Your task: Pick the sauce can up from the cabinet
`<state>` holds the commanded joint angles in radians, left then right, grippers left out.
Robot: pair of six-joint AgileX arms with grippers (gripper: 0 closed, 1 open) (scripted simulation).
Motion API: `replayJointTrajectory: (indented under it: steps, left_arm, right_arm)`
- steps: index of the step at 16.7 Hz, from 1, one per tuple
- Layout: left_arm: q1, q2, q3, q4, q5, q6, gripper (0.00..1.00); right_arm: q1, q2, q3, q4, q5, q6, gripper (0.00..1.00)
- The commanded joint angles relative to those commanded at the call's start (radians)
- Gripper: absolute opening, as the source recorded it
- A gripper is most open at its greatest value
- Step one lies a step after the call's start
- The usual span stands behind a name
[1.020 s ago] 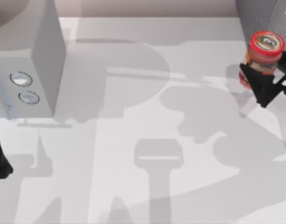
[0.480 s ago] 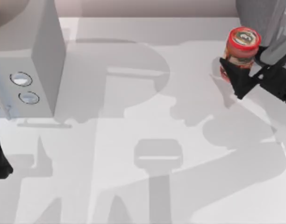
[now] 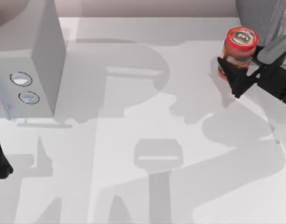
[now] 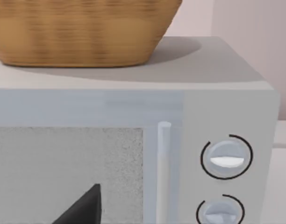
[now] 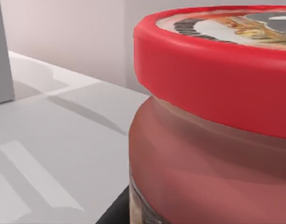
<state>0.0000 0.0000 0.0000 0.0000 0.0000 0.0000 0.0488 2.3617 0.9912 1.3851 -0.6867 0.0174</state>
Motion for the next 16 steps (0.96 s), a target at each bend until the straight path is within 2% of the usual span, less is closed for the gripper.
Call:
replayJointTrajectory:
  steps: [10,16]
  left_arm:
    - [0.0,0.0,0.0,0.0,0.0,0.0,1.0]
    - [0.0,0.0,0.0,0.0,0.0,0.0,1.0]
  right_arm:
    - [0.0,0.0,0.0,0.0,0.0,0.0,0.98]
    - [0.0,0.0,0.0,0.0,0.0,0.0,1.0]
